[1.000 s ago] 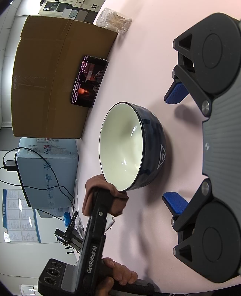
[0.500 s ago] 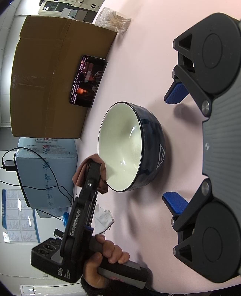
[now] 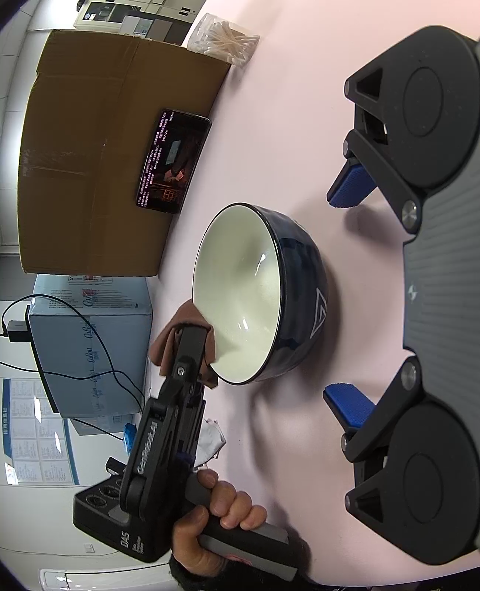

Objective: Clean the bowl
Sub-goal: 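Wipe the bowl's inner rim with the left tool's cloth while the right tool holds the bowl, then wipe the bowl's outer wall again with the left tool while the right tool holds the rim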

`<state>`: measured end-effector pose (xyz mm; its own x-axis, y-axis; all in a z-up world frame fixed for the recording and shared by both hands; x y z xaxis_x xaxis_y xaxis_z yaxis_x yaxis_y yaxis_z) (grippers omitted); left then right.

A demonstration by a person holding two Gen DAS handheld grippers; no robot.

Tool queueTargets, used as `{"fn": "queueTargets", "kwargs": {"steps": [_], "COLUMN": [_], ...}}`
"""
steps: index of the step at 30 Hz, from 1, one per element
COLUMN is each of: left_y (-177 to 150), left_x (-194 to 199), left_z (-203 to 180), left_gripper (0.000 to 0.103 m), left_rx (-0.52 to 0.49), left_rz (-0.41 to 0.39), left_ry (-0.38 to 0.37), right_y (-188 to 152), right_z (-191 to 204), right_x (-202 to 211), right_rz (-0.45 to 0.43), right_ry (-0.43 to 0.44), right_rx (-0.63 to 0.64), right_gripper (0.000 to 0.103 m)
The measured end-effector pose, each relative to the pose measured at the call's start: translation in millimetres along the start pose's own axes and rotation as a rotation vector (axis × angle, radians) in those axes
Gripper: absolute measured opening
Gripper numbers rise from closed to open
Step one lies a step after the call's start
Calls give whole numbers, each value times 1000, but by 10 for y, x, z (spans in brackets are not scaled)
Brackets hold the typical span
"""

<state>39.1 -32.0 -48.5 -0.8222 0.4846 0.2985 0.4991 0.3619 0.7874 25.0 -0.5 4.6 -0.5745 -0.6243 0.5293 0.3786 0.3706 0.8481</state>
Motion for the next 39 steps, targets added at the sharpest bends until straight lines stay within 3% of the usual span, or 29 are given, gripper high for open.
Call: {"fn": "queueTargets", "kwargs": {"steps": [8,15,25,34,39], "left_y": [-136,-289,-298,-255,-342], "left_x": [189,229,117,99,1], "left_z": [-61,-162,-107,-470,-466], "left_gripper": [19,19,19,18,18], "left_rx": [25,16,-59,-482,-525], "left_rz": [-8,45,100,108,176], "left_ry": [-36,-64,46,184,180], "right_y": [-6,-12,-32,-28,-18], "right_z": [-14,-13,-16,-5,-7], "right_x": [25,32,52,47,55], "right_rz": [1,1,1,2,-5], "right_ry": [-2,-2,-2,-3,-4], "right_rx": [1,7,8,8,-1], "right_gripper": [103,103,103,103,103]}}
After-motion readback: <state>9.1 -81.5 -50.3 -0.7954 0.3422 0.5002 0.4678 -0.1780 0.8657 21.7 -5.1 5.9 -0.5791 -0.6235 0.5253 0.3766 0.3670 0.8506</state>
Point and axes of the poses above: each gripper's, at about its wrist camera, not at the fingertips, and x roughly against the way its jaws point, z to its left, y to its top, the point moved 6 cm from there along -x, roughly the way its jaws point, and after that the axes turned 5 degrees about -z, right-handed, at the moved point
